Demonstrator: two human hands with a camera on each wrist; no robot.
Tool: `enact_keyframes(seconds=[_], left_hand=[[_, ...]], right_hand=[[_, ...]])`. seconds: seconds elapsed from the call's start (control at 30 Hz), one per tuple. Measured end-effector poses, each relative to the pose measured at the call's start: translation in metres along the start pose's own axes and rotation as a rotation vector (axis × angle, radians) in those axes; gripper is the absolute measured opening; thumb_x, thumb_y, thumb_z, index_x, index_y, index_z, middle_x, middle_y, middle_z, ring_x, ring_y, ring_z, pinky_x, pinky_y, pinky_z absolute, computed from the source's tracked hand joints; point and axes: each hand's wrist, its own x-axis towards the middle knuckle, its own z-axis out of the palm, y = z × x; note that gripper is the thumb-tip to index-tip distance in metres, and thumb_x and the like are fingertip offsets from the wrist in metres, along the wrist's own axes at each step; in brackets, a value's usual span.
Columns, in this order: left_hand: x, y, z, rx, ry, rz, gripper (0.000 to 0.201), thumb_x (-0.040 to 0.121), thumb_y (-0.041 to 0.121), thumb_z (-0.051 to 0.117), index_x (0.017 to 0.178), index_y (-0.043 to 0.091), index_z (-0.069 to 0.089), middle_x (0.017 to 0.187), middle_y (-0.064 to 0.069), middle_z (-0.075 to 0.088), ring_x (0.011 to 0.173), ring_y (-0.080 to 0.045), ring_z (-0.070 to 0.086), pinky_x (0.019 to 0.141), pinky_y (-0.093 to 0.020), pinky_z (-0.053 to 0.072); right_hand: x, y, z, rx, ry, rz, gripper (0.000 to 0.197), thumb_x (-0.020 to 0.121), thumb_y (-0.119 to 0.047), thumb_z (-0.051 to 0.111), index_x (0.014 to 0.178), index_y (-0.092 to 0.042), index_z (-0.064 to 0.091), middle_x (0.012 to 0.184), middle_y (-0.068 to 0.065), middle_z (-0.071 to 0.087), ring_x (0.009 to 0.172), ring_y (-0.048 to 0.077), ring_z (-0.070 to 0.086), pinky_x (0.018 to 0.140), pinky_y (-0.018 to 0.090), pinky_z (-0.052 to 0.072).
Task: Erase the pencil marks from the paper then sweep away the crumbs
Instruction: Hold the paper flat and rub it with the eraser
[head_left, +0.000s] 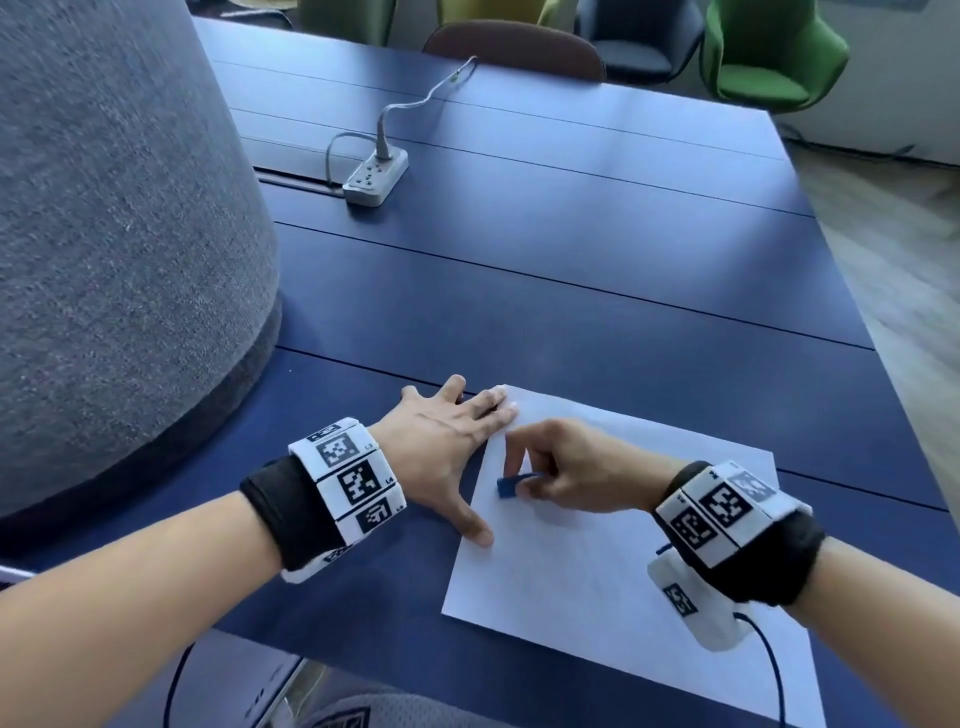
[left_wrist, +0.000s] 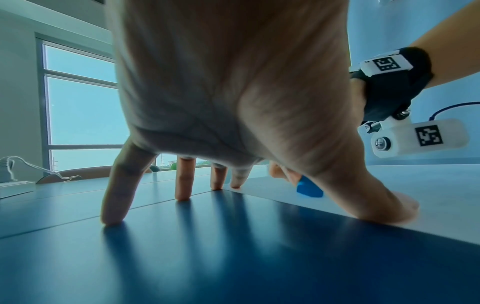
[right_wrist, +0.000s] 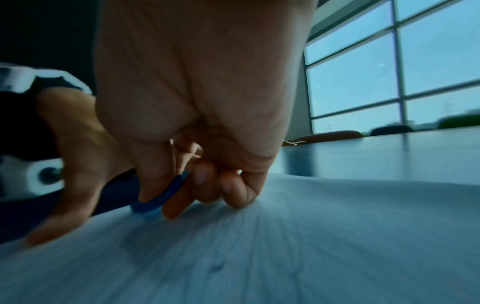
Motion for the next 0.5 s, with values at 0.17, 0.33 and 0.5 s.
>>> enact_keyframes(seconds=[0.17, 0.33, 0.5], left_hand=[[-0.001, 0.001, 0.001, 0.035, -0.030, 0.011, 0.145, 0.047, 0.090, 0.065, 0.154, 0.027, -0.008, 0.160, 0.015, -0.011, 0.128, -0.024, 0.018, 0.080, -0.043, 0.035], [-0.002, 0.003, -0.001, 0.046, -0.073, -0.007, 0.146, 0.049, 0.089, 0.066, 0.154, 0.026, -0.015, 0.160, 0.013, -0.018, 0.139, -0.026, 0.008, 0.096, -0.050, 0.034], [-0.002, 0.002, -0.001, 0.016, -0.069, 0.002, 0.146, 0.049, 0.087, 0.068, 0.155, 0.027, -0.012, 0.161, 0.013, -0.016, 0.137, -0.029, 0.011, 0.093, -0.052, 0.035]], right_hand=[[0.007, 0.006, -0.006, 0.010, 0.208, 0.069, 0.006, 0.084, -0.016, 0.065, 0.086, -0.019, 0.061, 0.060, -0.010, 0.046, 0.053, 0.007, 0.044, 0.058, 0.023, 0.036], [-0.010, -0.007, 0.010, -0.021, -0.094, -0.045, 0.010, 0.084, -0.011, 0.064, 0.089, -0.019, 0.064, 0.062, -0.008, 0.045, 0.052, 0.004, 0.041, 0.051, 0.016, 0.035], [-0.003, -0.008, 0.008, -0.015, 0.086, -0.036, 0.012, 0.083, -0.008, 0.063, 0.087, -0.019, 0.060, 0.062, -0.009, 0.044, 0.053, 0.004, 0.043, 0.051, 0.015, 0.034]])
